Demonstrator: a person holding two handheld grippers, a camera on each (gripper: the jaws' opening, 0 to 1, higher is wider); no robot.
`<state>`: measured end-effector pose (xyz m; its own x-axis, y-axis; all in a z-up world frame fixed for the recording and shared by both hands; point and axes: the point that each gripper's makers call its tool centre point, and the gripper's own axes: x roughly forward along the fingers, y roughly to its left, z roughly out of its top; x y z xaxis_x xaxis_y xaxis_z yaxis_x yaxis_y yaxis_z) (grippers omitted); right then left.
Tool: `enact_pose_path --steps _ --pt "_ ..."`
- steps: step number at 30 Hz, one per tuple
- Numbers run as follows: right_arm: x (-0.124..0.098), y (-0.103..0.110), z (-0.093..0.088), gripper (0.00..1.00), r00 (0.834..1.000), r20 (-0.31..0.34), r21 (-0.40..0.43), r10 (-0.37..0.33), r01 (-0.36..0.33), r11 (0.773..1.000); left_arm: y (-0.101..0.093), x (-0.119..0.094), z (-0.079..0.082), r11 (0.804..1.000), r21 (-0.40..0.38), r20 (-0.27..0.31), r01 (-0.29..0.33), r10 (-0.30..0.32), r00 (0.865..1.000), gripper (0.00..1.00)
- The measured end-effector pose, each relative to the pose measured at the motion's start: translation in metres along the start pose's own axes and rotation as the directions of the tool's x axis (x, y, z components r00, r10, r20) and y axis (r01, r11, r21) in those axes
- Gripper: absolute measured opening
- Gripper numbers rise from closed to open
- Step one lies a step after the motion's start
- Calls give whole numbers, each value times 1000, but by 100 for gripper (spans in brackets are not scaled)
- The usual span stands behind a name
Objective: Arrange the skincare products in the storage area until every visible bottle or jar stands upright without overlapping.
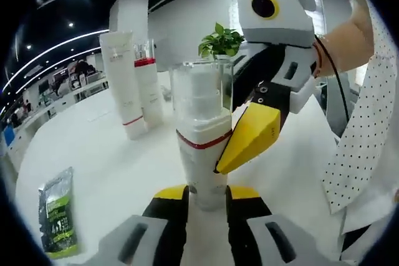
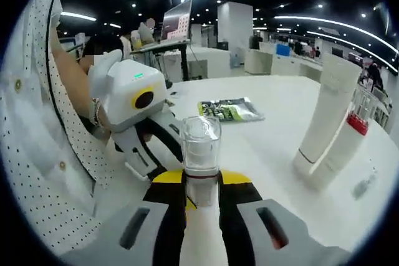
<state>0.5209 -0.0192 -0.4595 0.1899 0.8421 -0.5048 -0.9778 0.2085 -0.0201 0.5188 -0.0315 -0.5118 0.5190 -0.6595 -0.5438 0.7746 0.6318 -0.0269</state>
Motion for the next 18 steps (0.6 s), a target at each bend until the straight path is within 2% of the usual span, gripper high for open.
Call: enact_pose_path --steps 5,12,15,18 --pt "1 0 -4 18 1000 -12 24 0 0 1000 1 3 -1 1000 -10 -13 -26 25 1000 23" --pt "2 -2 -8 18 1000 -24 49 -15 16 999 2 6 -1 996 -41 8 -85 86 996 22" --pt "6 -5 -17 19 997 -62 67 -45 49 997 2 9 0 992 -53 15 -115 116 993 22" --pt "8 -10 -28 20 989 -107 137 -101 115 984 2 12 2 989 -67 22 -131 132 991 22"
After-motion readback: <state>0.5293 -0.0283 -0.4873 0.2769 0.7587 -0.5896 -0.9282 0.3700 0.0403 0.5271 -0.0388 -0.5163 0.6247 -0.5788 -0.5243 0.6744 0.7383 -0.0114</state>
